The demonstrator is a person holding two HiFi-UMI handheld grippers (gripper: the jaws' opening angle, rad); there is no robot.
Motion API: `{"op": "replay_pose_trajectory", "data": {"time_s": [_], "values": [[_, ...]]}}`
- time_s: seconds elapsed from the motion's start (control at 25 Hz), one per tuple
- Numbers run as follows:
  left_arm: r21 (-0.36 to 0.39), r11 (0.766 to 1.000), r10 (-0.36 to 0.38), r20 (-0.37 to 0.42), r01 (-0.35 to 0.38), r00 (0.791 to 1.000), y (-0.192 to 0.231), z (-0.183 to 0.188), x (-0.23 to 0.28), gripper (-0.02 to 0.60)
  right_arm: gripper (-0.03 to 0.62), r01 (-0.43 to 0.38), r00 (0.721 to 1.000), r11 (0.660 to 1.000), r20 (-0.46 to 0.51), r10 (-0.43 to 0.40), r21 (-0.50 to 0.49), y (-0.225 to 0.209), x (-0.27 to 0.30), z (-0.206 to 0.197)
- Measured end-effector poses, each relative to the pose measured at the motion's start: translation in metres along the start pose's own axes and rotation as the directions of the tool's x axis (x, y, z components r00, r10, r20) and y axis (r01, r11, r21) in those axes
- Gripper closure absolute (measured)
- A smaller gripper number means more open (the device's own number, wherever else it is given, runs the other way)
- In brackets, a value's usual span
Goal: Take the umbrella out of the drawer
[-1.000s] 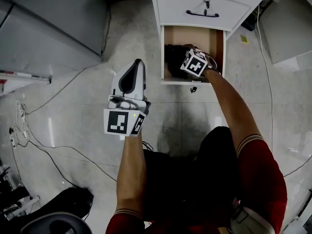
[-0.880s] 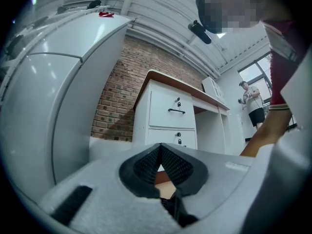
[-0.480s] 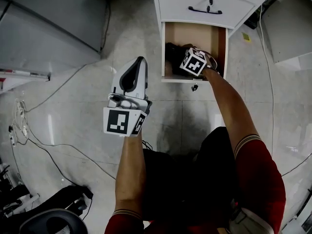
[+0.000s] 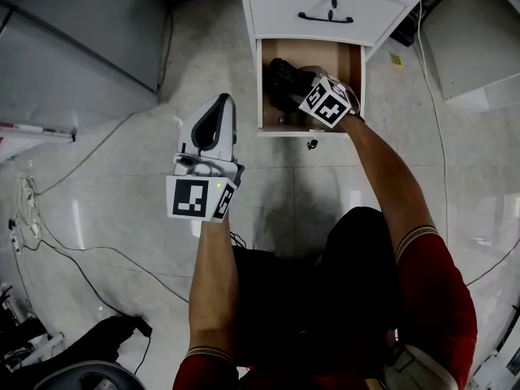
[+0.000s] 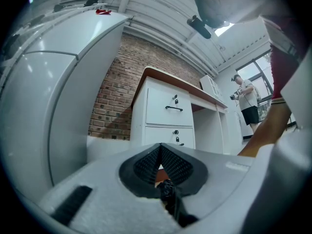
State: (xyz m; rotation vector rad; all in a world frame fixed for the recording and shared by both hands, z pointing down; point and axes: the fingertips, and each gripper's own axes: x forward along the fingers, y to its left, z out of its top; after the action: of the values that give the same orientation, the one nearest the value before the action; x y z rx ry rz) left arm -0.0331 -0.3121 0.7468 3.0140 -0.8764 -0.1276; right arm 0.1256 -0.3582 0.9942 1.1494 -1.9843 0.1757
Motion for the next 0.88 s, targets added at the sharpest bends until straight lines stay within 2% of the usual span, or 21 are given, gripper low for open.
{"op": "replay_pose_trajectory", "data": {"time_s": [0.16,0.4,0.64,0.88], "values": [[0.002,1.000,-0.005,-0.004,0.005,1.000,-0.002,-0.001,0.001,0.577,0.351,0.042,0.992,0.999,0.121,-0.045,0.028,-0.009,-0.033,0.026],[0.001,1.000,-0.005,-0.011,0.005,1.000,-0.002,-0.005,0.004,0.577,0.353,0.088,0.960,0.996,0.266,-0.093,0.030,-0.008,-0.085,0.062],[0.027,1.000,-0.010,-0.030,0.011,1.000,-0.002,-0.009,0.010,0.577,0.353,0.121,0.924,0.991,0.359,-0.134,0.059,-0.012,-0.136,0.090],[0.085,0.996,-0.013,-0.041,0.017,0.999,-0.008,0.004,0.010,0.577,0.353,0.108,0.891,0.990,0.433,-0.135,0.085,-0.008,-0.188,0.116]]}}
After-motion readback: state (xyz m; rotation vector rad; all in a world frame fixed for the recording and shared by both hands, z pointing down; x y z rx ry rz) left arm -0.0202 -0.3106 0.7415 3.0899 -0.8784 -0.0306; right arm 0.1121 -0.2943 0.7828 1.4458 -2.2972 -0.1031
